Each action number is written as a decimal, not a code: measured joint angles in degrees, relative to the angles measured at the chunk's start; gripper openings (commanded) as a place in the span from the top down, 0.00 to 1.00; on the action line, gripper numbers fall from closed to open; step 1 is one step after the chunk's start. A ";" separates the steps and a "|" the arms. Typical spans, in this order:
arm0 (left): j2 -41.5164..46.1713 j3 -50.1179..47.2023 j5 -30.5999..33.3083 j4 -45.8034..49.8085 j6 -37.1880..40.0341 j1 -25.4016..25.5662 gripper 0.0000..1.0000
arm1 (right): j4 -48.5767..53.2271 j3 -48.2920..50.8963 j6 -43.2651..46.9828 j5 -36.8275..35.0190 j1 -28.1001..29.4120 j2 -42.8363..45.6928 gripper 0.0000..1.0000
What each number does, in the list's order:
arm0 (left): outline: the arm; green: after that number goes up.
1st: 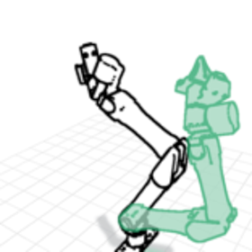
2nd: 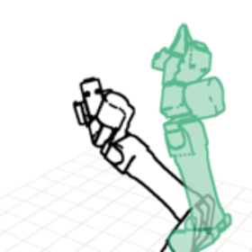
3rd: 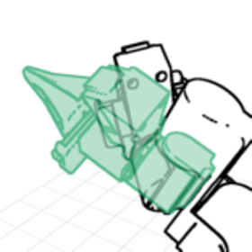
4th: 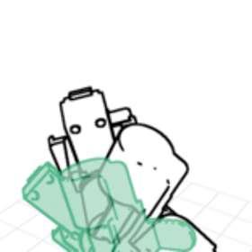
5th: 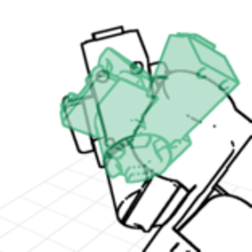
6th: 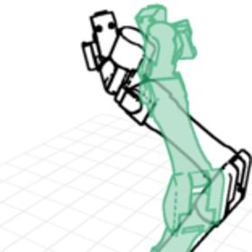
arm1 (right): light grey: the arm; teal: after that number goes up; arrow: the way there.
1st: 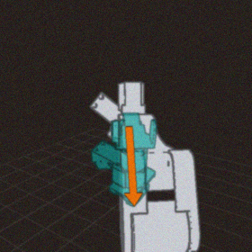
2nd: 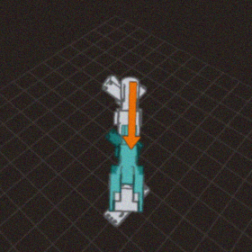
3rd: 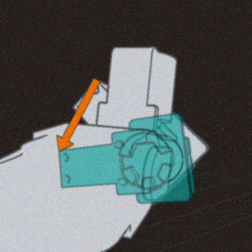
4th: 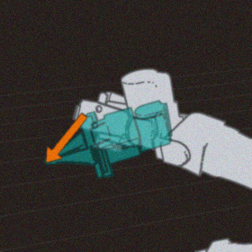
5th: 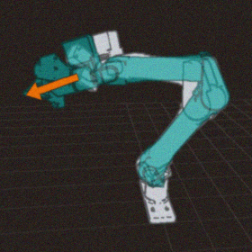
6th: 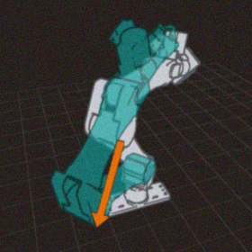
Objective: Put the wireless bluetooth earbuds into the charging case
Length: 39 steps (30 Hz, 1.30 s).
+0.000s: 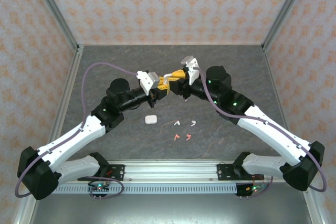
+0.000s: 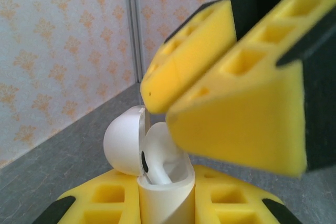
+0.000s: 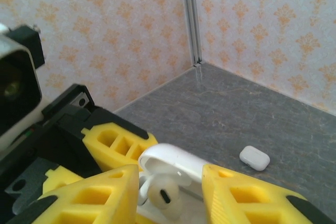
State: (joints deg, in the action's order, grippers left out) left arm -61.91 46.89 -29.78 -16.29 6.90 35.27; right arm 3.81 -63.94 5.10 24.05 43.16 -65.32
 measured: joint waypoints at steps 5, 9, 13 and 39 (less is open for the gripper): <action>0.00 0.00 0.00 -0.02 0.00 0.00 1.00 | 0.00 -2.21 -2.03 1.77 -1.11 -0.09 0.60; 0.00 0.00 0.00 -0.02 0.00 0.00 1.00 | 0.00 -2.86 -3.76 3.19 -2.12 -0.09 0.55; 0.02 0.00 0.02 -0.04 0.00 0.00 1.00 | 1.53 -3.74 -5.05 3.93 -3.23 -0.09 0.54; 4.07 -0.13 2.69 0.61 0.66 0.00 1.00 | 18.38 -2.82 -17.03 -6.10 -17.44 -22.67 0.49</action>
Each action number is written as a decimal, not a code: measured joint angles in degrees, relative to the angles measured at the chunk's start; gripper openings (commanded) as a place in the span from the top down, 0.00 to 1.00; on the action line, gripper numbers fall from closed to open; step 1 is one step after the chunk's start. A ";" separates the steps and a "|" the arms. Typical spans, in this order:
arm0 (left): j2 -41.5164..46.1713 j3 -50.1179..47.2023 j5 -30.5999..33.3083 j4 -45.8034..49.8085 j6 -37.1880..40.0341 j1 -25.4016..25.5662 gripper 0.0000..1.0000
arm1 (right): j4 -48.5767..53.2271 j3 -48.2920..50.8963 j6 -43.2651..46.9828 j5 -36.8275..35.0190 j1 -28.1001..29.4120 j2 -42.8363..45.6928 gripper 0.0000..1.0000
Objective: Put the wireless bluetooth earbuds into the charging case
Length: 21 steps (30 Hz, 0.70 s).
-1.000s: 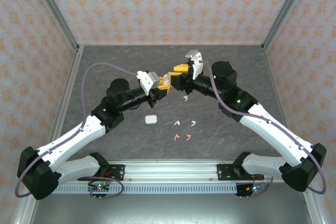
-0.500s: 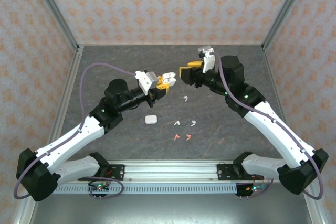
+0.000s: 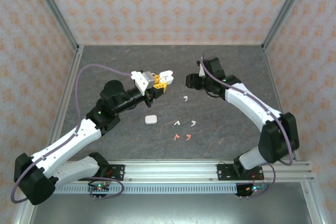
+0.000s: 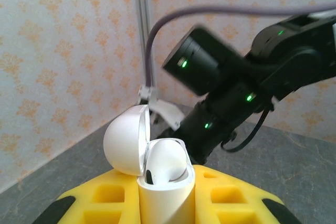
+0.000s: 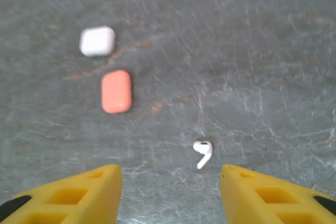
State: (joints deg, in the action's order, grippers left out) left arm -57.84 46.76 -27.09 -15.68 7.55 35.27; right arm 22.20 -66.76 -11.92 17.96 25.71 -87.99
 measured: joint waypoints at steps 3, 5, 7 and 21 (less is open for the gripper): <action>0.22 0.00 0.57 0.09 0.02 0.00 1.00 | 0.48 -0.52 -0.57 -0.46 0.00 -4.57 0.50; 0.35 0.00 0.68 0.24 0.02 0.00 1.00 | 0.55 -1.09 -0.87 -0.72 0.00 -7.45 0.51; 0.39 0.00 0.85 0.46 0.04 0.00 1.00 | 0.52 -1.64 -1.22 -0.83 0.00 -10.03 0.52; 0.39 0.00 1.95 1.86 0.66 0.00 1.00 | 1.57 -8.24 -0.48 -1.90 1.20 -20.76 0.61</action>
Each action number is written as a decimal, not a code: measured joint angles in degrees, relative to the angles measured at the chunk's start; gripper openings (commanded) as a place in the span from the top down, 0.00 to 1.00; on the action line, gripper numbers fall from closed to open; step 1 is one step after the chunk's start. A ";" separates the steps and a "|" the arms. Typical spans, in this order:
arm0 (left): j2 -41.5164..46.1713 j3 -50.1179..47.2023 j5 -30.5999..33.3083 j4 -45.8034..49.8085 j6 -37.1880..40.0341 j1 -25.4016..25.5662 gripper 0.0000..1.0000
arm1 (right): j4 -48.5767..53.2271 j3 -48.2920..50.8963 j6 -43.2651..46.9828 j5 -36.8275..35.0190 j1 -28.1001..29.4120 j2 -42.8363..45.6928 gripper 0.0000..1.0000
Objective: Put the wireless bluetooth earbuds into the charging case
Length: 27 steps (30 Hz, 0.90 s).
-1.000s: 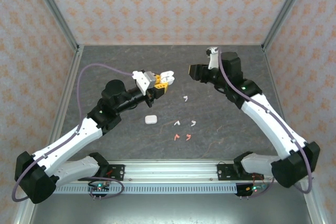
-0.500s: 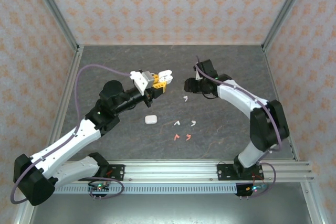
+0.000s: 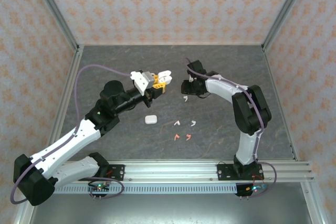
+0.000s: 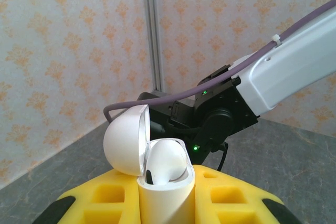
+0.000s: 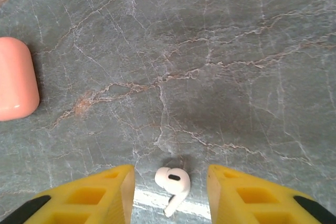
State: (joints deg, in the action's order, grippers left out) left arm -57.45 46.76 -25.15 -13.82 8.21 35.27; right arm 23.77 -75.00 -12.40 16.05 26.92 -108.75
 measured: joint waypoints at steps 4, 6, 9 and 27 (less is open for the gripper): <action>0.00 0.00 0.17 0.50 0.44 0.00 1.00 | 0.98 -1.01 0.68 -1.29 1.05 -1.99 0.63; 0.00 0.00 0.20 0.68 0.66 0.00 1.00 | 1.55 -1.51 0.96 -1.79 1.53 -2.97 0.64; 0.00 0.00 0.22 0.79 0.83 0.00 1.00 | 1.97 -2.03 1.11 -2.43 1.95 -4.28 0.66; 0.00 0.00 0.37 0.79 0.85 0.00 1.00 | 3.28 -3.56 1.97 -4.31 2.95 -6.60 0.70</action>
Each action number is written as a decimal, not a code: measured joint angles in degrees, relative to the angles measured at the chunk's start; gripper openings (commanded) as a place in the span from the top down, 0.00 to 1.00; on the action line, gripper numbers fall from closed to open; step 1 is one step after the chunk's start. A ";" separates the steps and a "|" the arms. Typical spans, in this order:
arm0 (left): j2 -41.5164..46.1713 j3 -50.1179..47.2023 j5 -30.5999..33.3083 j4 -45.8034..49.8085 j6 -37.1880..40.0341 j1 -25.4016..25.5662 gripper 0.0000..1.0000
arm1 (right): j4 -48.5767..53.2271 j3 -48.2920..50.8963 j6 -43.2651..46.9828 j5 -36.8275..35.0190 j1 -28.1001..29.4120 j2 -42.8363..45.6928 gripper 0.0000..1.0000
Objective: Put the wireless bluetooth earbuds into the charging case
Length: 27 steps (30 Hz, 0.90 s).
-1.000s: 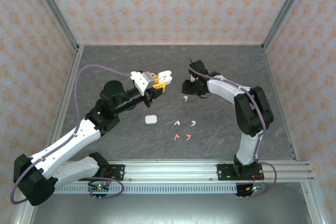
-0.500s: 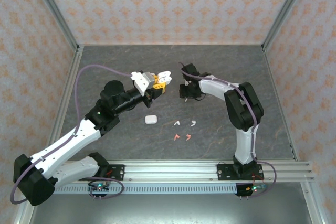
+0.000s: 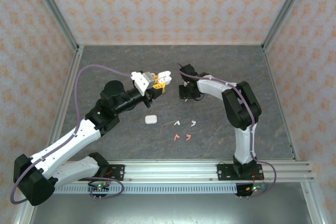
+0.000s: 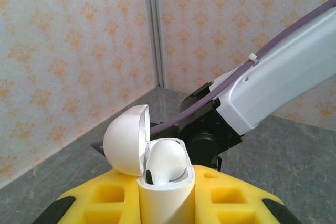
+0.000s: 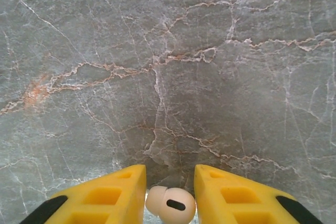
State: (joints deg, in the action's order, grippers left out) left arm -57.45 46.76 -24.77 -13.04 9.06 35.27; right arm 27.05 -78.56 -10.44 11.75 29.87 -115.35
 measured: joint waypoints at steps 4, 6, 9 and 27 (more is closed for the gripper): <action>0.00 0.00 0.00 0.02 0.00 0.00 1.00 | 0.02 0.00 0.00 -0.44 0.22 0.00 0.70; 0.00 0.00 0.02 0.02 0.00 0.00 1.00 | 0.02 0.00 0.02 -0.63 0.31 0.00 0.72; 0.00 0.00 0.02 0.02 0.00 0.00 1.00 | 0.09 0.00 -0.02 -0.92 0.35 0.00 0.73; 0.00 0.00 0.22 0.02 0.00 0.00 1.00 | -1.22 1.44 -0.07 -1.31 0.55 0.76 0.70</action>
State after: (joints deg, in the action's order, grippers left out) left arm -57.45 46.76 -24.56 -13.02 9.06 35.27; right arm 25.82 -77.12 -10.50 10.44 30.41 -114.59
